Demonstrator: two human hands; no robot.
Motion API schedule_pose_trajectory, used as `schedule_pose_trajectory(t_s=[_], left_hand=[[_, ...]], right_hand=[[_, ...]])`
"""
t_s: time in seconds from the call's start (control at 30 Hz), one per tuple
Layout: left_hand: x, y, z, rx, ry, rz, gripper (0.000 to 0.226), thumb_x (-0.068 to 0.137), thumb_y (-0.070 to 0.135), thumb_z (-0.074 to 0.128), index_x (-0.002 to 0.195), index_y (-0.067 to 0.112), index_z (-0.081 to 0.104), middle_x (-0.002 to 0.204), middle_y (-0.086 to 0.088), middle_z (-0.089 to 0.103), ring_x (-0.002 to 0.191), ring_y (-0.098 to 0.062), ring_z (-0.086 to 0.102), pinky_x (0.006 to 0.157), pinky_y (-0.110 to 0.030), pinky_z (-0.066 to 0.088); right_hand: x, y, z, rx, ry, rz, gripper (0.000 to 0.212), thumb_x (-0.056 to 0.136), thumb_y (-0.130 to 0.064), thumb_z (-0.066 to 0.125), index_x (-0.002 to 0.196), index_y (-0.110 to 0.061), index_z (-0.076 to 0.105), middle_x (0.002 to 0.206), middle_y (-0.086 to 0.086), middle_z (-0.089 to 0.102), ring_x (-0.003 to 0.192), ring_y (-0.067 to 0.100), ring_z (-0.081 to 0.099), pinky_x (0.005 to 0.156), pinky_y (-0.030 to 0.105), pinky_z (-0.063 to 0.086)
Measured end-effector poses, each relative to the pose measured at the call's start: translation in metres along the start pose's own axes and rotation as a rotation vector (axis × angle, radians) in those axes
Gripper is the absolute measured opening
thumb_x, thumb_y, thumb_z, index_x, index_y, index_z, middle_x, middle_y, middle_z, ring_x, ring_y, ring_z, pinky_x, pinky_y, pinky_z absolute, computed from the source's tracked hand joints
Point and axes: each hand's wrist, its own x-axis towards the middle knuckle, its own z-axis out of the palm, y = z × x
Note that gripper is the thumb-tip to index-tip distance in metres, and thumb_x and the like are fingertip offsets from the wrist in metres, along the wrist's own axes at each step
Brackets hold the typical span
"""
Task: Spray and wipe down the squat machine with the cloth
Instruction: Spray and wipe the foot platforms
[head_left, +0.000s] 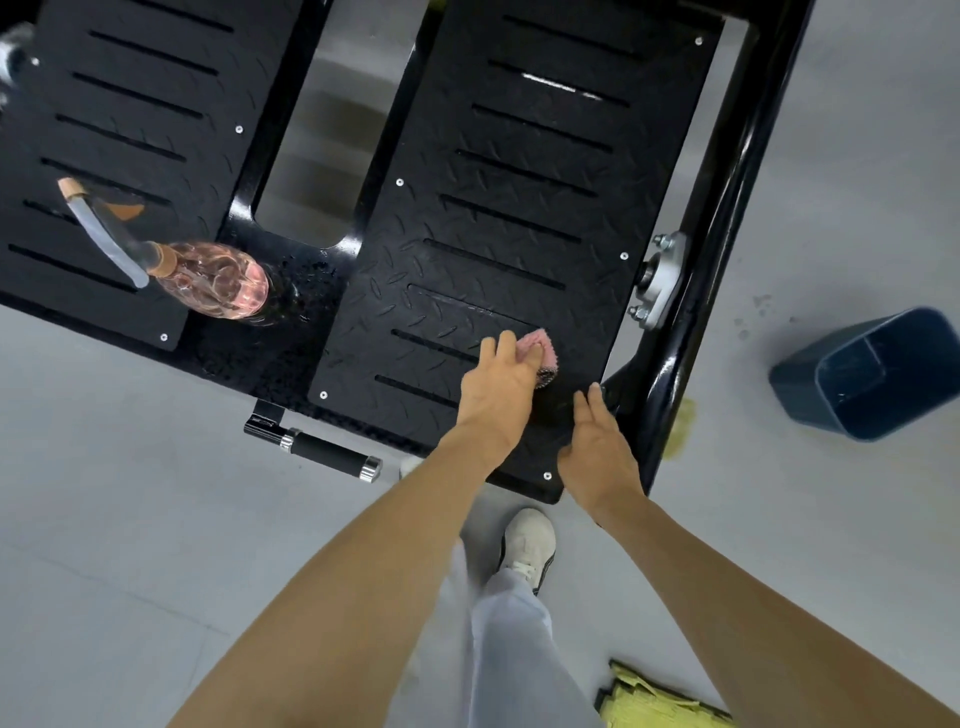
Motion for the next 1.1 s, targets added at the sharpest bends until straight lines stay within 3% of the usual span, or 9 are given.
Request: schedule_pose_trajectory(t_s=[0.2,0.43,0.6,0.8,0.87,1.0,1.1], left_hand=[[0.030,0.016,-0.006,0.101,-0.017,0.077,0.057,0.082,0.004,0.062,0.133,0.012,0.039,0.134,-0.012,0.030,0.120,-0.028,0.033,0.072,-0.033,0.048],[0.047,-0.012,-0.011,0.250,-0.072,0.206,0.065,0.082,0.007,0.064,0.139,0.014,0.034,0.138,-0.011,0.026,0.126,-0.032,0.029,0.083,-0.037,0.046],[0.055,-0.074,-0.024,0.295,-0.073,0.153,0.062,0.083,0.008,0.061,0.139,0.018,0.036,0.132,-0.011,0.030,0.124,-0.032,0.030,0.085,-0.038,0.046],[0.053,-0.144,-0.038,0.199,0.017,-0.094,0.057,0.080,-0.002,0.059,0.133,0.014,0.045,0.123,-0.015,0.039,0.114,-0.035,0.038,0.072,-0.039,0.048],[0.050,-0.142,-0.036,0.186,0.036,-0.137,0.057,0.081,-0.001,0.059,0.133,0.013,0.044,0.125,-0.016,0.038,0.114,-0.034,0.038,0.070,-0.037,0.048],[0.045,-0.095,-0.029,-0.055,0.037,-0.349,0.046,0.086,-0.002,0.050,0.131,0.008,0.046,0.127,-0.014,0.037,0.117,-0.031,0.037,0.071,-0.038,0.049],[0.044,-0.058,-0.024,-0.081,-0.017,-0.199,0.045,0.088,0.001,0.050,0.132,0.008,0.046,0.132,-0.012,0.035,0.121,-0.028,0.035,0.076,-0.035,0.048]], right_hand=[[0.013,-0.004,-0.007,0.005,0.063,0.053,0.073,0.094,-0.011,0.050,0.152,-0.007,0.007,0.160,0.006,-0.006,0.147,0.020,0.010,0.117,0.034,0.023],[0.028,-0.023,-0.017,-0.033,0.070,0.098,0.075,0.094,-0.013,0.050,0.152,-0.008,0.004,0.160,0.007,-0.008,0.148,0.021,0.003,0.120,0.035,0.013],[0.038,-0.045,-0.018,-0.037,0.035,0.112,0.076,0.094,-0.014,0.049,0.153,-0.009,0.001,0.160,0.007,-0.010,0.148,0.021,-0.002,0.120,0.039,0.011],[0.044,-0.062,-0.015,-0.004,-0.078,0.157,0.073,0.096,-0.014,0.045,0.153,-0.011,0.001,0.159,0.010,-0.015,0.148,0.025,-0.001,0.120,0.039,0.012],[0.046,-0.064,-0.015,0.005,-0.081,0.168,0.071,0.096,-0.014,0.044,0.153,-0.011,0.002,0.158,0.011,-0.016,0.148,0.026,-0.003,0.120,0.039,0.011],[0.048,-0.065,-0.015,0.023,-0.068,0.180,0.070,0.096,-0.014,0.046,0.153,-0.009,0.006,0.159,0.012,-0.013,0.148,0.026,-0.001,0.120,0.039,0.012],[0.049,-0.065,-0.013,0.025,-0.041,0.194,0.071,0.094,-0.013,0.048,0.152,-0.007,0.009,0.160,0.011,-0.009,0.148,0.025,0.003,0.119,0.039,0.017]])
